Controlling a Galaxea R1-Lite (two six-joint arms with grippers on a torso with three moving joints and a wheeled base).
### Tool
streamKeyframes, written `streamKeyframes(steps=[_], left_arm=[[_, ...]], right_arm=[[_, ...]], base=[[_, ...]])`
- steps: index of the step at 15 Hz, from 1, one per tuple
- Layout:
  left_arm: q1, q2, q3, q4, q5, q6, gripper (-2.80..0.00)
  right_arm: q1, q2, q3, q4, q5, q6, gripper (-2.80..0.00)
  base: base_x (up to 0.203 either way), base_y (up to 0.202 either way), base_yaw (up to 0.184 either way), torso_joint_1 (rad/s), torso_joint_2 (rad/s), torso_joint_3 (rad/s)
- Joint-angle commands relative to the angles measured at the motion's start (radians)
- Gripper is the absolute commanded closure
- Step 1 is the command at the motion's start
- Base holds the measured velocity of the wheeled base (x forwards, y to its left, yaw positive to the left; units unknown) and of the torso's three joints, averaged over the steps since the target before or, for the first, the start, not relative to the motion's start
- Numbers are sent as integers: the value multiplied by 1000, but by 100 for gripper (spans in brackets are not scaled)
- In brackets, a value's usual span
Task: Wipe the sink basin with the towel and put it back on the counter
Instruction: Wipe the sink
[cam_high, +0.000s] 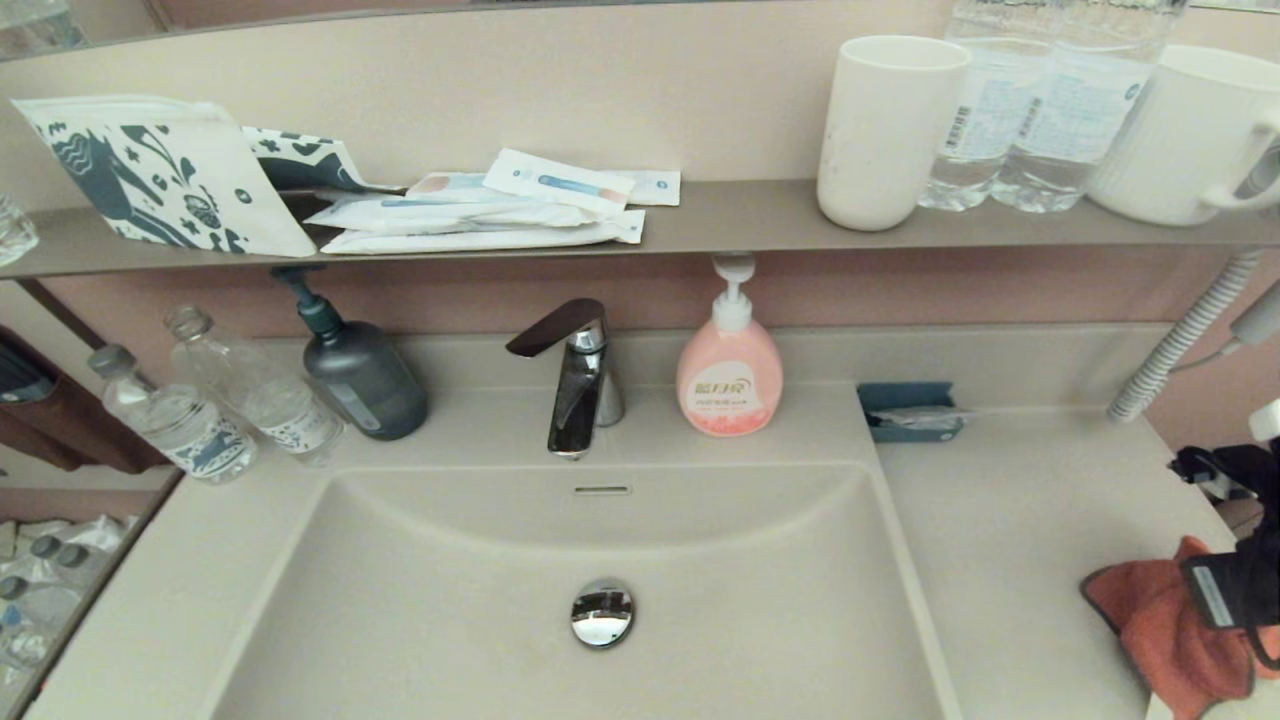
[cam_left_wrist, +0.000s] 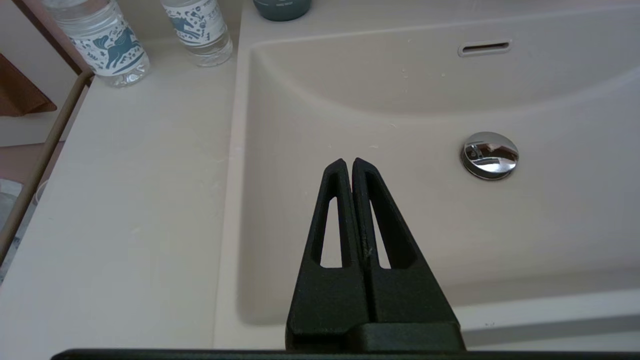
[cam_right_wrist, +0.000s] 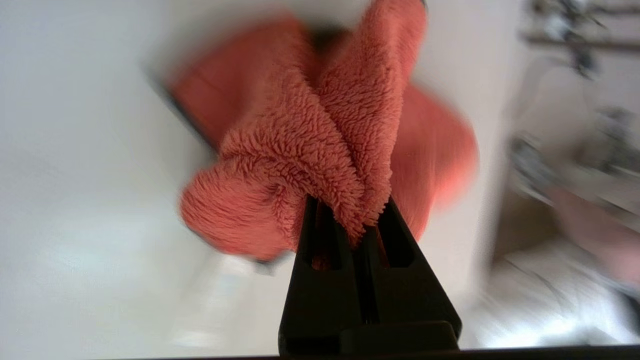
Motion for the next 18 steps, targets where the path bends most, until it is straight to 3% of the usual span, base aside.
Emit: streamKeyframes(steps=[1, 4, 8, 10, 15, 17, 18], left_arm=[[1, 1, 0, 0, 0, 0, 0], [0, 1, 0, 0, -1, 1, 0], [0, 1, 0, 0, 0, 1, 0], [1, 1, 0, 0, 0, 0, 0], [1, 1, 0, 0, 0, 0, 0], [1, 1, 0, 0, -1, 1, 0], [0, 1, 0, 0, 0, 1, 0]], right_arm=[[72, 34, -9, -47, 3, 83, 0], [246, 53, -10, -102, 8, 245, 0], [422, 88, -6, -109, 7, 379, 0], [416, 115, -15, -131, -13, 385, 0], [259, 153, -71, -178, -25, 315, 0], [256, 158, -64, -178, -21, 315, 0], [262, 157, -58, -178, -20, 314, -280]], base=[[0, 0, 0, 0, 0, 0], [0, 0, 0, 0, 0, 0], [0, 0, 0, 0, 0, 0], [0, 0, 0, 0, 0, 0], [0, 0, 0, 0, 0, 0], [0, 0, 0, 0, 0, 0], [0, 0, 0, 0, 0, 0]])
